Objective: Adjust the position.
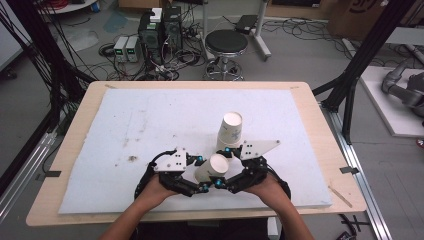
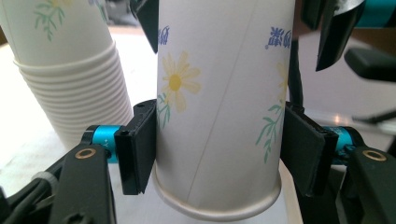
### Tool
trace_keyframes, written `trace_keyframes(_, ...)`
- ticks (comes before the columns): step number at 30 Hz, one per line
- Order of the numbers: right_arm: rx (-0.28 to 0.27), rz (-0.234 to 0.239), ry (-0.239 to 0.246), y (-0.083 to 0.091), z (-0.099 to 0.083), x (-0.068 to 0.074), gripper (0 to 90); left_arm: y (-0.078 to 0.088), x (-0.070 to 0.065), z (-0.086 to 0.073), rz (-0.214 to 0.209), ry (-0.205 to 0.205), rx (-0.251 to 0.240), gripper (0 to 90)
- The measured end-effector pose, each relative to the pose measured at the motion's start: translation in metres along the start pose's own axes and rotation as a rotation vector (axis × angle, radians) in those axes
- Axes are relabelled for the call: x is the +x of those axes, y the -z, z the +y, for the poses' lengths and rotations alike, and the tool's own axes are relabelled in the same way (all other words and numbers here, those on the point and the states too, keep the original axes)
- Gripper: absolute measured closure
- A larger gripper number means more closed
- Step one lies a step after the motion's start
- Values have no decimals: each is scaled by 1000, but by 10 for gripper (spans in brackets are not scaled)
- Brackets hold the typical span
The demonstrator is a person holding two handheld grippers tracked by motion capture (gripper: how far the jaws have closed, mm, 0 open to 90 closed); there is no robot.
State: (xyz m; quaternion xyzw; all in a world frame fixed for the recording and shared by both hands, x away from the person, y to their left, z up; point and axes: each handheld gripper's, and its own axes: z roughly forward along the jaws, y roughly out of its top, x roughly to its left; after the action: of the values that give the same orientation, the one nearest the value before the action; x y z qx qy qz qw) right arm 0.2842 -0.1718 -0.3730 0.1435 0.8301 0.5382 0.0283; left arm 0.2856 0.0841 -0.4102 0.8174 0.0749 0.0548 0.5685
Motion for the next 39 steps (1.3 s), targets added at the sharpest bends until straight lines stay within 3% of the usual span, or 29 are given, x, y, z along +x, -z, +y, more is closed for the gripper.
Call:
trace_keyframes(2,17,4,21,-1,1,1,170,3,-1,4,-1,-18,51,343)
trace_keyframes(3,17,4,21,-1,1,1,170,3,-1,4,-1,-18,51,344)
trace_keyframes(4,36,-3,38,-2,1,1,170,4,-1,7,-2,-42,111,345)
trace_keyframes(5,36,-3,38,-2,1,1,170,4,-1,7,-2,-42,111,345)
trace_keyframes(6,66,-3,58,-5,1,1,170,5,-2,10,-6,-57,166,345)
trace_keyframes(9,122,3,92,-8,3,3,170,5,-2,13,-16,-70,219,345)
trace_keyframes(14,181,14,142,-11,7,3,170,5,-1,14,-25,-76,254,345)
trace_keyframes(15,193,12,150,-12,8,3,170,5,0,16,-28,-82,281,345)
trace_keyframes(24,290,21,232,-17,16,4,173,8,2,24,-36,-103,369,342)
trace_keyframes(34,358,46,295,-27,24,7,181,9,5,28,-74,-116,441,342)
trace_keyframes(37,383,69,316,-30,26,8,255,9,6,28,-88,-113,460,343)
trace_keyframes(39,398,79,320,-33,26,9,257,9,6,28,-90,-113,464,342)
